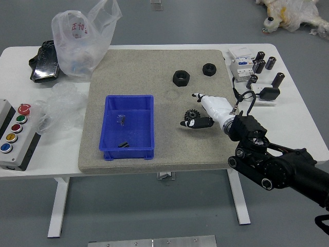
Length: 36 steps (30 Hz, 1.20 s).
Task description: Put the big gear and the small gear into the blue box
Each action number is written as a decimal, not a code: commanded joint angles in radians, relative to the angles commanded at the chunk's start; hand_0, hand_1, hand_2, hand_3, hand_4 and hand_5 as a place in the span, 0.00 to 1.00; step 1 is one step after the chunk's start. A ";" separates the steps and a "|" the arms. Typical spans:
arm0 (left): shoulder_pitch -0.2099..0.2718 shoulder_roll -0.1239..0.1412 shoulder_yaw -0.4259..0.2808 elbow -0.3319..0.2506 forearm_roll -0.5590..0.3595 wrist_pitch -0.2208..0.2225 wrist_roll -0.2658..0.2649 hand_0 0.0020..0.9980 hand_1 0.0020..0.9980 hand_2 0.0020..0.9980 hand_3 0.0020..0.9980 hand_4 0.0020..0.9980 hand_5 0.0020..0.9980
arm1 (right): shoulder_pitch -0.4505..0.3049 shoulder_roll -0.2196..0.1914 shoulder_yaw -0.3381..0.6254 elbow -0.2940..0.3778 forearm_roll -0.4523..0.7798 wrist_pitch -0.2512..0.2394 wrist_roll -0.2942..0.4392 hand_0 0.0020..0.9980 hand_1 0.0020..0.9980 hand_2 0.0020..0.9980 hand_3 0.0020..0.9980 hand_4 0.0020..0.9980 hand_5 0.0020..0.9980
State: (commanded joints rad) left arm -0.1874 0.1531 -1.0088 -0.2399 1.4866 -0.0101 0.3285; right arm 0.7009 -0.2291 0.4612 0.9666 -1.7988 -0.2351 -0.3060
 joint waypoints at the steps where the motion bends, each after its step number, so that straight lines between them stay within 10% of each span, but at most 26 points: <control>1: 0.000 0.000 -0.001 0.000 0.001 0.000 0.000 0.75 0.71 0.69 0.80 0.75 0.58 | 0.001 0.002 -0.011 -0.004 0.003 -0.005 -0.002 0.44 0.71 0.73 0.80 0.93 0.48; 2: 0.000 0.000 -0.002 0.000 0.002 0.000 0.000 0.75 0.71 0.69 0.80 0.75 0.58 | 0.001 0.005 -0.022 -0.007 0.007 -0.013 -0.003 0.38 0.58 0.49 0.58 0.53 0.04; 19: -0.001 0.000 -0.006 -0.001 0.003 0.001 -0.007 0.75 0.71 0.69 0.80 0.75 0.58 | 0.006 0.008 -0.054 -0.001 0.001 -0.091 0.004 0.37 0.51 0.34 0.46 0.38 0.02; 29: 0.001 0.000 -0.011 -0.002 0.006 0.002 -0.006 0.74 0.71 0.69 0.79 0.75 0.59 | 0.011 -0.026 0.016 0.201 -0.115 -0.090 -0.018 0.38 0.51 0.34 0.46 0.37 0.01; 36: 0.001 -0.001 -0.017 -0.002 0.015 0.000 -0.005 0.74 0.71 0.68 0.79 0.75 0.59 | 0.035 0.049 -0.070 0.357 -0.174 -0.083 -0.030 0.43 0.54 0.47 0.48 0.46 0.00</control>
State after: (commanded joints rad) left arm -0.1864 0.1521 -1.0256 -0.2422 1.5013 -0.0105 0.3233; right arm 0.7357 -0.1803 0.3907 1.3236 -1.9726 -0.3181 -0.3364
